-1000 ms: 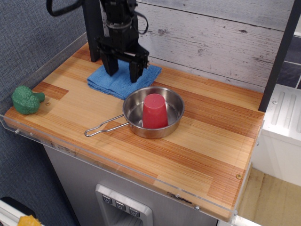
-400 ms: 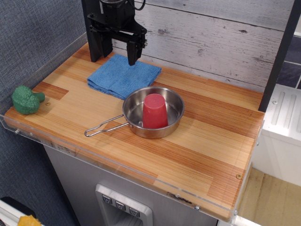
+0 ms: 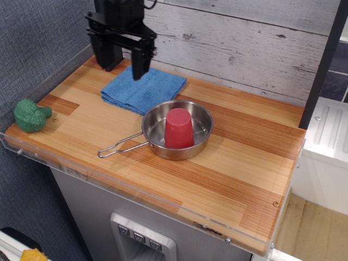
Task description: Slide blue cloth upward to the back of the table.
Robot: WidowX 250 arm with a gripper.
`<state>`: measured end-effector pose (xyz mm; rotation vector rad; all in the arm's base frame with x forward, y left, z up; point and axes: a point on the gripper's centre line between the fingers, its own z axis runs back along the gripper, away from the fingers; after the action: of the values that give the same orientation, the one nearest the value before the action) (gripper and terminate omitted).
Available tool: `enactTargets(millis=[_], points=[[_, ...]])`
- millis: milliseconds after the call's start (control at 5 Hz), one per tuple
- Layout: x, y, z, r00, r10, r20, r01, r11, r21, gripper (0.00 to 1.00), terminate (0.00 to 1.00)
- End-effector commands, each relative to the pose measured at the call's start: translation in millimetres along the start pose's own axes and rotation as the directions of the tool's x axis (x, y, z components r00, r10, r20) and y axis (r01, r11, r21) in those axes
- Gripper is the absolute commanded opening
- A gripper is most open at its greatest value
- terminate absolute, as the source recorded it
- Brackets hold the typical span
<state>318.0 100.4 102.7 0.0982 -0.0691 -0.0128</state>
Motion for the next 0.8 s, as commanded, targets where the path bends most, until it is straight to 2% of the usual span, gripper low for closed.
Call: enactTargets(millis=[0, 200, 400, 600], points=[[-53, 11, 17, 0.996, 0.090, -0.004, -0.089, 0.996, 0.028, 1.00, 0.00], [-83, 18, 25, 0.987, 0.159, 0.009, -0.159, 0.985, 0.070, 1.00, 0.00], [-106, 26, 32, 0.971, 0.239, 0.014, -0.239, 0.968, 0.080, 1.00, 0.00], [-106, 26, 32, 0.971, 0.239, 0.014, -0.239, 0.968, 0.080, 1.00, 0.00]])
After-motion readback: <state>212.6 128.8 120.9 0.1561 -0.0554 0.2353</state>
